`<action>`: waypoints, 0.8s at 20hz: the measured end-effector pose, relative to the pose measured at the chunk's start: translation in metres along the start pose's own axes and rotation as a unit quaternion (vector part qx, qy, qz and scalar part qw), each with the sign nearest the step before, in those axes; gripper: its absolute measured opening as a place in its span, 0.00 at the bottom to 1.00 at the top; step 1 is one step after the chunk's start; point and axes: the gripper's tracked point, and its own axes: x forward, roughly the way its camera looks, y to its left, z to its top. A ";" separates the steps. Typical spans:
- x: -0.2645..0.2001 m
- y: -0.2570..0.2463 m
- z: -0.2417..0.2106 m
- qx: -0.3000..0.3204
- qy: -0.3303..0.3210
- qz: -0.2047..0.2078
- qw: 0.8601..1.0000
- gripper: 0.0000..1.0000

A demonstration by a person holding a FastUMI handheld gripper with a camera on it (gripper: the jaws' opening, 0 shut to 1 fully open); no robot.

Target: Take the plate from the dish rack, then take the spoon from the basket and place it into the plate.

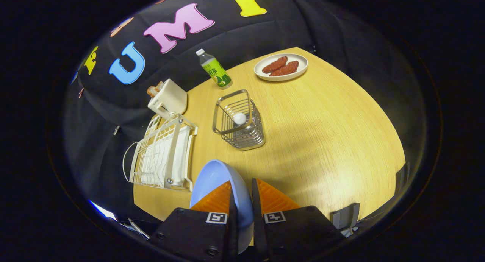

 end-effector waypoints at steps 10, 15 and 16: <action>0.032 -0.015 0.004 -0.057 0.007 0.058 0.997 0.22; 0.022 -0.031 0.027 -0.127 -0.025 0.052 0.990 0.57; 0.014 -0.028 0.036 -0.155 -0.047 0.057 0.985 0.70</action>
